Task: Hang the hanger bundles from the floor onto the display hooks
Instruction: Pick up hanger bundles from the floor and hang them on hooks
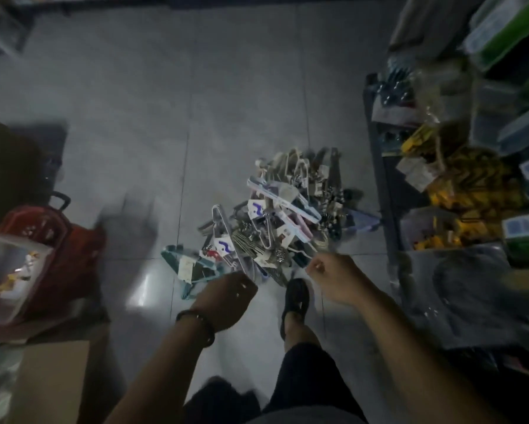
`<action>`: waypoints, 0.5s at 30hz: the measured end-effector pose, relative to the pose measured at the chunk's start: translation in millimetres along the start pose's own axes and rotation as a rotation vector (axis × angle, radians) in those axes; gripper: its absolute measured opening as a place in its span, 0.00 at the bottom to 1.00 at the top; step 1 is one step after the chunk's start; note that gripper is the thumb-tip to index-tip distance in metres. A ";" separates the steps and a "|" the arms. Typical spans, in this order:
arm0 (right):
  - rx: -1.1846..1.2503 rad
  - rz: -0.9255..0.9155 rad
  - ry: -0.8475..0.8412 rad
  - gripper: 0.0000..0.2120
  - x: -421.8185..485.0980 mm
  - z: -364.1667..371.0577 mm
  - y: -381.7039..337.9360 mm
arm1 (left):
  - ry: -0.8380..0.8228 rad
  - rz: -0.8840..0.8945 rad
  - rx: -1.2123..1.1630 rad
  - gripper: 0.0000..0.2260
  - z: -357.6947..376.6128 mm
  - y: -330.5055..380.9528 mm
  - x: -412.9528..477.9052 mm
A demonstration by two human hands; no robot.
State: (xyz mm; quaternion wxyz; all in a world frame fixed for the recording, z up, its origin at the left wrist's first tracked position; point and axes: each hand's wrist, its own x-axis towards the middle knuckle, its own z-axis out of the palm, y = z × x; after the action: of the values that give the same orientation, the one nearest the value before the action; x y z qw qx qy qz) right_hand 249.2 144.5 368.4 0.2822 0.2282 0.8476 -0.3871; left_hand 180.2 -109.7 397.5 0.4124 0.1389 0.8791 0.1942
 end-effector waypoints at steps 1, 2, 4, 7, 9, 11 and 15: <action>-0.018 -0.006 -0.012 0.07 31.7 -8.2 1.3 | -0.009 -0.003 -0.020 0.11 -2.9 3.7 33.6; -0.028 -0.006 -0.023 0.10 64.1 -14.9 2.7 | -0.023 -0.002 -0.036 0.12 -3.9 6.6 67.7; -0.047 -0.009 -0.037 0.13 132.0 -22.1 7.2 | -0.053 -0.017 -0.054 0.12 -1.5 7.8 133.5; -0.083 -0.004 -0.058 0.16 229.5 -15.7 22.9 | -0.088 -0.033 -0.075 0.12 18.8 -8.6 220.8; -0.099 0.009 -0.074 0.17 290.9 -3.9 40.9 | -0.089 -0.030 -0.057 0.12 37.2 -27.8 275.9; -0.120 0.046 -0.080 0.16 348.7 13.0 66.2 | -0.112 -0.030 -0.069 0.13 57.5 -48.5 333.9; -0.260 0.118 0.018 0.12 445.5 44.6 116.7 | -0.079 -0.167 -0.208 0.17 96.0 -84.2 452.3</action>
State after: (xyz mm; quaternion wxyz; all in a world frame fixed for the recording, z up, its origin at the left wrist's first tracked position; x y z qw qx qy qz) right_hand 5.1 254.1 -9.1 0.3242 0.2425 0.8782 -0.2547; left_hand -33.1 20.5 -0.6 0.4737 0.0292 0.8458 0.2437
